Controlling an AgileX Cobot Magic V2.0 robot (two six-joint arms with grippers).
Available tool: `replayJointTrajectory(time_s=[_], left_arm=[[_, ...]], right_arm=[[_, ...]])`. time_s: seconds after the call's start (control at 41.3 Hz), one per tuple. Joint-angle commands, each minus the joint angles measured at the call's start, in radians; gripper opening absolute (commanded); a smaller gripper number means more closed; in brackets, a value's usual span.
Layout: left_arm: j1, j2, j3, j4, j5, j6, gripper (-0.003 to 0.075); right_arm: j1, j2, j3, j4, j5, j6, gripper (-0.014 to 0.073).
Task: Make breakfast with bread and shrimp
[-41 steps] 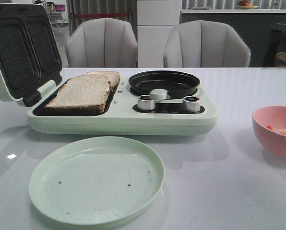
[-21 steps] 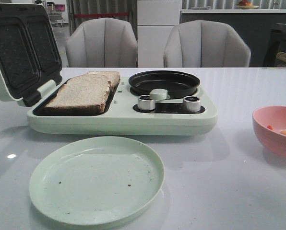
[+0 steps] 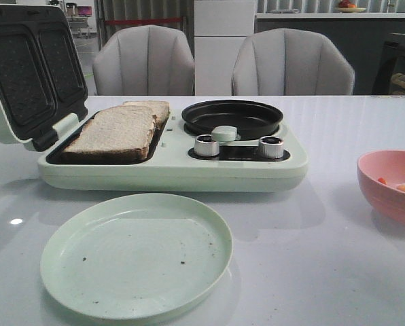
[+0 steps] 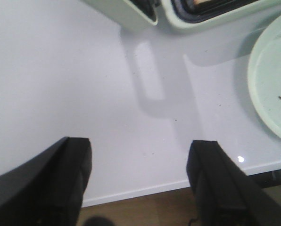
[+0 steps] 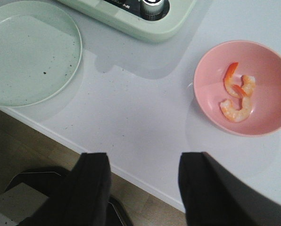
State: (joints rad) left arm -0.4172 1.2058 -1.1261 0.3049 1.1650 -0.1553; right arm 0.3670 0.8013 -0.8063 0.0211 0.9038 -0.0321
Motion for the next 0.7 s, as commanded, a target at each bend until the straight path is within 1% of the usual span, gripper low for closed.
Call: replayJointTrajectory(time_s=[0.0,0.073,0.194,0.29,0.363,0.436,0.508,0.678], left_arm=[[0.142,0.001,-0.042,-0.094,-0.066,0.09,0.0388],[0.269,0.007,-0.046,-0.192,-0.11,0.155,0.0334],[0.451,0.028,-0.067,-0.331,-0.181,0.204,0.027],[0.565,0.078,-0.117,-0.468,-0.205,0.308,0.0227],[0.625,0.131,-0.165,-0.585,-0.205,0.385,0.0202],[0.663,0.189,-0.215,-0.691,-0.205,0.447,0.018],[0.677,0.252,-0.27,-0.773,-0.205,0.489,0.0158],[0.675,0.402,-0.419,-0.824,-0.209,0.502,0.0125]], right_arm=[[-0.005,-0.008,-0.025,-0.003,-0.051,0.001,0.0443],[-0.005,-0.008,-0.025,-0.003,-0.051,0.001,0.0443],[-0.005,-0.008,-0.025,-0.003,-0.051,0.001,0.0443],[-0.005,-0.008,-0.025,-0.003,-0.051,0.001,0.0443],[-0.005,-0.008,-0.025,-0.003,-0.051,0.001,0.0443],[-0.005,-0.008,-0.025,-0.003,-0.051,0.001,0.0443],[-0.005,-0.008,-0.025,-0.003,-0.051,0.001,0.0443],[-0.005,-0.008,-0.025,-0.003,-0.051,0.001,0.0443]])
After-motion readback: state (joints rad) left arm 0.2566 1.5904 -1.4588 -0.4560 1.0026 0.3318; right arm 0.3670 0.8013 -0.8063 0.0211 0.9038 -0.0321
